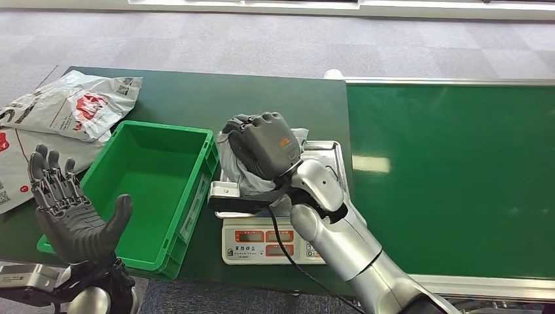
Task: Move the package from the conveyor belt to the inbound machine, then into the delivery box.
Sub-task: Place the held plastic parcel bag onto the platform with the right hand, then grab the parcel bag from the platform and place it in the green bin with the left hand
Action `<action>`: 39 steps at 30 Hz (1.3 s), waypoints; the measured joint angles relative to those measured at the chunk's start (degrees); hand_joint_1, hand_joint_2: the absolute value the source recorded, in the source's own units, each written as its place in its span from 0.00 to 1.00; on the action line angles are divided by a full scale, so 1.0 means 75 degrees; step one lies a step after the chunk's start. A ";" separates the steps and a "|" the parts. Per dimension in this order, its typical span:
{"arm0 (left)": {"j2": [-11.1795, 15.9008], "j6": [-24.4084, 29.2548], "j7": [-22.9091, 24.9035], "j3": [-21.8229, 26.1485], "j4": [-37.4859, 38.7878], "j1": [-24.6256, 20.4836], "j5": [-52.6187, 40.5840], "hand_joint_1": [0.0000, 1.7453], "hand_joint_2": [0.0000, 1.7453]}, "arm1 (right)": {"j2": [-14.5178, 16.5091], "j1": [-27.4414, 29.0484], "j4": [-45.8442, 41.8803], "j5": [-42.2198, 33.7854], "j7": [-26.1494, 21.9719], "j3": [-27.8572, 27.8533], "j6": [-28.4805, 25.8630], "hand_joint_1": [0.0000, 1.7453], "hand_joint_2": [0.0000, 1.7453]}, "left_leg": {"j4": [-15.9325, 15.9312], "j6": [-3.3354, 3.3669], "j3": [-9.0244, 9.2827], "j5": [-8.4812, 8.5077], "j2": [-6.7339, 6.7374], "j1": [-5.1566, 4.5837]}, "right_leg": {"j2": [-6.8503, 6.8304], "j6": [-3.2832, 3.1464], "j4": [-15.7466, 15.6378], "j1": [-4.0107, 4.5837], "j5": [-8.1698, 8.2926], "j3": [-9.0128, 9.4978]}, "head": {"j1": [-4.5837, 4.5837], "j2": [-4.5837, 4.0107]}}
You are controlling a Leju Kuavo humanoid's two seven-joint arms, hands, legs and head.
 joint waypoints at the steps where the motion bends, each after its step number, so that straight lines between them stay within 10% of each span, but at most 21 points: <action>1: 0.0001 0.0022 0.0000 0.0000 0.0002 0.0004 -0.0002 0.00 1.00 | 0.0038 -0.0001 0.0084 -0.0064 0.0015 0.0144 -0.0026 1.00 1.00 | 0.0000 -0.0001 0.0000 -0.0001 0.0000 0.0000 | 0.0000 0.0000 0.0000 -0.0002 0.0000 0.0000 | 0.0000 0.0000; 2: 0.0002 0.0055 0.0000 0.0000 0.0001 0.0010 -0.0004 0.00 1.00 | 0.0073 -0.0006 0.0175 -0.0137 0.0047 0.0282 -0.0068 1.00 1.00 | 0.0000 0.0000 0.0000 -0.0001 0.0000 0.0000 | 0.0000 0.0000 0.0000 -0.0002 0.0000 0.0000 | 0.0000 0.0000; 4: 0.0003 0.0142 -0.0001 0.0001 -0.0010 0.0032 -0.0005 0.00 1.00 | 0.0133 -0.0045 0.0360 -0.0292 0.0128 0.0524 -0.0144 0.50 1.00 | 0.0001 0.0000 0.0000 -0.0001 -0.0002 -0.0001 | -0.0002 0.0000 0.0000 -0.0002 0.0002 0.0002 | 0.0000 0.0000; 6: 0.0007 0.0223 -0.0001 0.0004 -0.0041 0.0067 -0.0005 0.00 1.00 | 0.0187 -0.0132 0.0522 -0.0437 0.0202 0.0722 -0.0169 0.00 0.50 | 0.0001 0.0000 0.0000 -0.0001 -0.0001 -0.0001 | -0.0002 -0.0002 0.0000 -0.0002 0.0004 0.0002 | -0.0001 0.0000; 8: 0.0014 0.0272 -0.0001 0.0006 -0.0098 0.0131 -0.0005 0.00 1.00 | 0.0235 -0.0236 0.0641 -0.0542 0.0291 0.0853 -0.0188 0.00 0.00 | 0.0002 -0.0001 0.0002 0.0000 -0.0001 -0.0002 | -0.0002 -0.0003 0.0000 -0.0001 0.0005 0.0003 | -0.0002 0.0000; 17: 0.0043 0.0523 -0.0003 0.0028 -0.0505 0.0615 -0.0015 0.00 1.00 | 0.0241 -0.0803 0.0801 -0.0099 0.2232 0.0692 -0.1823 0.00 0.00 | 0.0002 -0.0002 0.0005 0.0001 0.0000 -0.0002 | 0.0000 -0.0004 0.0000 0.0000 0.0006 0.0001 | -0.0001 0.0000; 27: 0.0043 0.0737 -0.0003 0.0030 -0.0670 0.0877 -0.0186 0.00 1.00 | -0.0056 -0.0874 -0.0340 -0.0297 0.1964 -0.0515 -0.3692 0.00 0.00 | 0.0006 0.0000 0.0005 0.0000 -0.0006 -0.0002 | -0.0006 -0.0004 -0.0001 -0.0004 0.0006 -0.0001 | -0.0001 0.0000; 39: 0.0043 0.0799 -0.0003 0.0029 -0.0672 0.0896 -0.0241 0.00 1.00 | -0.0394 -0.0644 -0.2064 -0.0131 0.1780 -0.1974 -0.3781 0.00 0.00 | 0.0005 -0.0003 0.0011 0.0000 -0.0002 -0.0011 | 0.0001 -0.0006 -0.0002 0.0001 0.0008 0.0001 | -0.0003 0.0000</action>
